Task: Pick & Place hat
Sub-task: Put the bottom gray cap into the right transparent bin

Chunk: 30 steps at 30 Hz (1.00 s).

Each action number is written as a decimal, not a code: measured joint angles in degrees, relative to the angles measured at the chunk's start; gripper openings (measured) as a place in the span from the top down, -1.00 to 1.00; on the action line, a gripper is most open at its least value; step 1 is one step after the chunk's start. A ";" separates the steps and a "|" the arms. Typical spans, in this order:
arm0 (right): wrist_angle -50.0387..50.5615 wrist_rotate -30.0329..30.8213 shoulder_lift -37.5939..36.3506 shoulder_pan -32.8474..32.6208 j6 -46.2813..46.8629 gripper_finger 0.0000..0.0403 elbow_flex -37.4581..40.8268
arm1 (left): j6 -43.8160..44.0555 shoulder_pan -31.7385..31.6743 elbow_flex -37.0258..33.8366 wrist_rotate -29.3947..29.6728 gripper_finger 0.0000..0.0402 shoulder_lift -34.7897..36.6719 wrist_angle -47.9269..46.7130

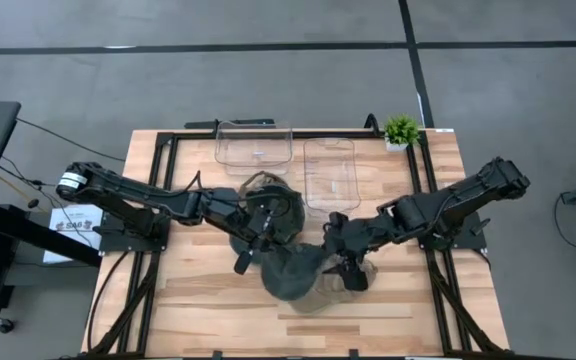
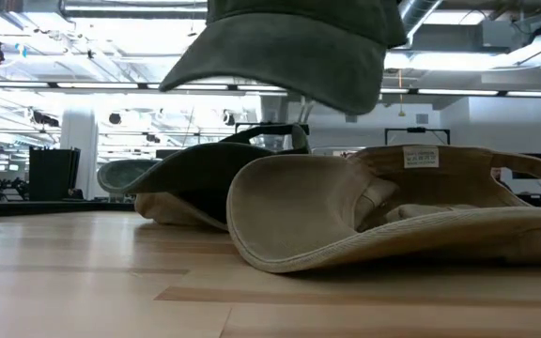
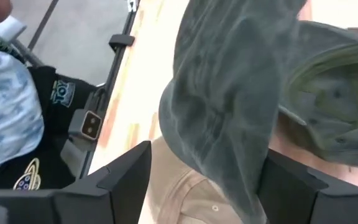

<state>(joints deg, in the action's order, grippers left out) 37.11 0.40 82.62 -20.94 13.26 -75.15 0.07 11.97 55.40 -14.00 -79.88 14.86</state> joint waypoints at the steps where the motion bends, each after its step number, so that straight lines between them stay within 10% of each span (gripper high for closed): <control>1: -0.19 0.56 -0.02 0.21 -0.23 -0.27 0.00 | 0.14 0.04 0.00 0.02 0.94 0.00 -0.14; 30: -10.05 -2.00 2.07 6.49 -11.84 -0.27 -2.04 | 0.20 0.08 0.00 0.31 0.94 0.00 -2.02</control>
<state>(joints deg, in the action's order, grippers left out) 27.05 -1.61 84.68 -14.45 1.43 -77.19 0.27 12.05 55.40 -13.69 -79.88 12.84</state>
